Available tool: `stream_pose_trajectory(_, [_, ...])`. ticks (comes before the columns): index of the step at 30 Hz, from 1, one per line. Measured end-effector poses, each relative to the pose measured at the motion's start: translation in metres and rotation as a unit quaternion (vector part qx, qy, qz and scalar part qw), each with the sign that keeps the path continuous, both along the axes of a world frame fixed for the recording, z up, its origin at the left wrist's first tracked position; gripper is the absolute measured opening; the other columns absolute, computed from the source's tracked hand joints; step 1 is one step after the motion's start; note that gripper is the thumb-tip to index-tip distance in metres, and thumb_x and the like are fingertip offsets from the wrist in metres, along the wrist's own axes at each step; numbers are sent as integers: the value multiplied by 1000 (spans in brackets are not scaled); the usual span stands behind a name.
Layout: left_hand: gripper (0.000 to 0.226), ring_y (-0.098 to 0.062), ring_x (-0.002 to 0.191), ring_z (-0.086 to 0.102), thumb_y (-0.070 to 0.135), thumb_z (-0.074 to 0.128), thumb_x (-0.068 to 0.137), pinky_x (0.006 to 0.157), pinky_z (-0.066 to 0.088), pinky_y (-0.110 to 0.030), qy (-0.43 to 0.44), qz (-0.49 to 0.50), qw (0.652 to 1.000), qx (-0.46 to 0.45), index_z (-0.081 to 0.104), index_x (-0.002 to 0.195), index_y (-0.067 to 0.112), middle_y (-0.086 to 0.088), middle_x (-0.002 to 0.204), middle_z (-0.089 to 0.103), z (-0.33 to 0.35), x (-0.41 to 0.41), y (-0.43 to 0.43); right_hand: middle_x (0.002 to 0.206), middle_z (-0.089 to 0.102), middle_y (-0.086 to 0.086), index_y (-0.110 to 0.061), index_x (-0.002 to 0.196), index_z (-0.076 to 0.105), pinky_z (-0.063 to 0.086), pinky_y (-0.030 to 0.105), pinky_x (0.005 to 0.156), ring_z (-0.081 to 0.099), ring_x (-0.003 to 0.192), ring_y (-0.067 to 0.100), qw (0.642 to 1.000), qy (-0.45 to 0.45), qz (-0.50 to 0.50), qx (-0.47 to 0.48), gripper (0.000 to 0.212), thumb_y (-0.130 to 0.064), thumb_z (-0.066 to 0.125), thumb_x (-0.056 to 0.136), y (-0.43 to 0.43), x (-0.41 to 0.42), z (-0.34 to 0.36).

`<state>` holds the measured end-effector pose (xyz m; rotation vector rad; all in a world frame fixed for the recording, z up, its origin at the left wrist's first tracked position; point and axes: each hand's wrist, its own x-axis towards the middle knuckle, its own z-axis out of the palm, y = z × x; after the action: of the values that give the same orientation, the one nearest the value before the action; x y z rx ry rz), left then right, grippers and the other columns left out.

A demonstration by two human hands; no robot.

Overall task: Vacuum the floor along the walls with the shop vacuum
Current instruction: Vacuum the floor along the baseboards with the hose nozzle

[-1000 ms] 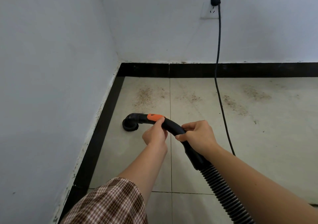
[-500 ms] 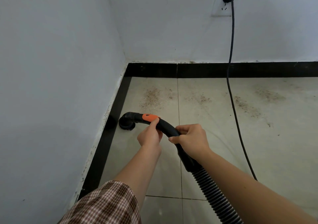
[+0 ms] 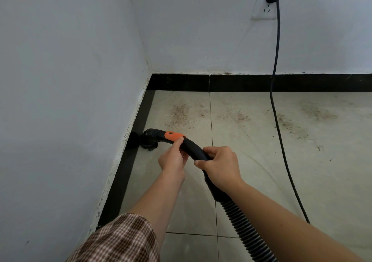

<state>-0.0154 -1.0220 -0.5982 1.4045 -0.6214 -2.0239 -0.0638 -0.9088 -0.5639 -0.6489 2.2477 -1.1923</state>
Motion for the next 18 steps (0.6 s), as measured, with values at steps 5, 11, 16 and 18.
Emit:
stream_pose_trajectory(5, [8, -15, 78, 69, 9, 72, 85, 63, 51, -24, 16, -23, 1000, 7, 66, 89, 6, -10, 87, 72, 6, -6, 1, 66, 67, 16, -12, 78, 72, 54, 38, 56, 61, 55, 27, 999, 35, -6, 12, 3, -12, 74, 76, 2, -4, 6])
stream_pose_trajectory(11, [8, -16, 79, 69, 9, 72, 86, 65, 53, -25, 25, -43, 999, 12, 66, 90, 6, -10, 89, 72, 11, -18, 10, 68, 68, 13, -14, 79, 73, 54, 36, 57, 60, 55, 23, 998, 52, -19, 21, 4, -13, 75, 76, 11, -13, 12])
stream_pose_trajectory(16, [9, -16, 81, 68, 10, 72, 86, 65, 53, -24, 33, -61, 997, 16, 66, 91, 6, -11, 90, 71, 13, -28, 17, 65, 67, 15, -15, 73, 70, 53, 36, 55, 60, 53, 25, 998, 55, -30, 23, 6, -12, 75, 77, 18, -21, 15])
stream_pose_trajectory(18, [10, -16, 82, 69, 10, 72, 86, 66, 53, -24, 35, -67, 997, 18, 66, 93, 6, -11, 92, 71, 13, -31, 21, 64, 66, 14, -15, 74, 71, 52, 36, 55, 59, 53, 23, 998, 54, -34, 26, 6, -12, 75, 76, 22, -24, 16])
